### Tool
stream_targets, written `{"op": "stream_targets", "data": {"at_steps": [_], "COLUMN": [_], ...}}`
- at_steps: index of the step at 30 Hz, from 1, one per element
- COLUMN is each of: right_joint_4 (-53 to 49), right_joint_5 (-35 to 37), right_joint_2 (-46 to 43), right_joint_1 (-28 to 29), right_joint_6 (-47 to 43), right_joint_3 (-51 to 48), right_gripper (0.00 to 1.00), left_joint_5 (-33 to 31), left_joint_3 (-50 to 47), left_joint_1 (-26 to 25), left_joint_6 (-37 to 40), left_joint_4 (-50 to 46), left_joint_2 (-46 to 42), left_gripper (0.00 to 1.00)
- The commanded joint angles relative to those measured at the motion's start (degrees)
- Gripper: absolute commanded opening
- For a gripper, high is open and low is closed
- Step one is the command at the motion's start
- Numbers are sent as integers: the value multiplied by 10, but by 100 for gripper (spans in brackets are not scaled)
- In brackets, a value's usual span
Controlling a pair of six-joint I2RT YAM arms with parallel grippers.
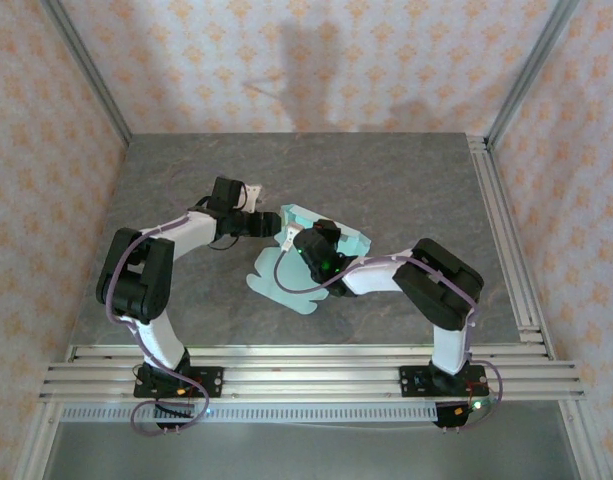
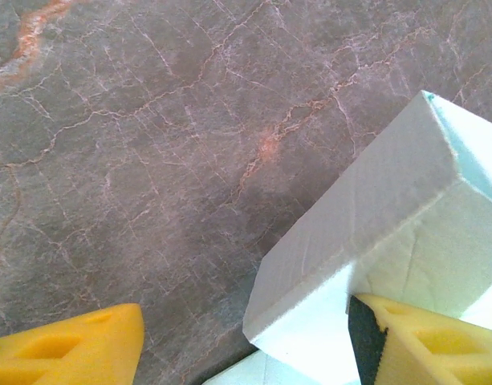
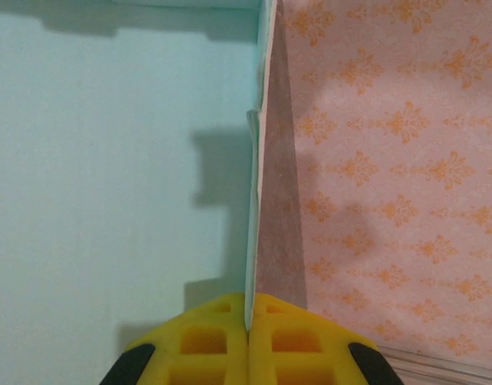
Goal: Fold the paper box
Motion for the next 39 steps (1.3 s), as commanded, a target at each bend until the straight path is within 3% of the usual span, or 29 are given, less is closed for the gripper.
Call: {"op": "stream_targets", "data": {"at_steps": [1,6,12,18,25,27,28,34,39], "right_joint_4": [0,120,147,302,304,305,310,397,406], "right_joint_5": [-18,9,8,23,16,16,16,22,25], "right_joint_2": [1,48,53,101,107,107,107,128,137], "right_joint_1": [7,7,3,0,-2,-2,-2,-4,-4], "right_joint_6": [-25,-109,-131,-219,-214,-216,-219,-269,-268], "right_joint_3": [3,-9,-6,-4,-8,-10,-10,-16,-17], "right_gripper": [0,0,0,0,0,0,0,0,0], "left_joint_5": [-6,-9,-34,-58,-57,-49,-47,-47,-34], "left_joint_3": [-8,-24,-33,-29,-15,-9,-7,-5,0], "left_joint_1": [-2,-2,-2,0,1,2,2,7,13], "left_joint_6": [10,8,43,53,62,66,67,66,60], "left_joint_4": [10,28,13,2,-8,-13,-16,-25,-24], "left_joint_2": [-24,-39,-59,-65,-46,-41,-38,-44,-33], "left_gripper": [70,70,66,66,66,55,54,58,58]}}
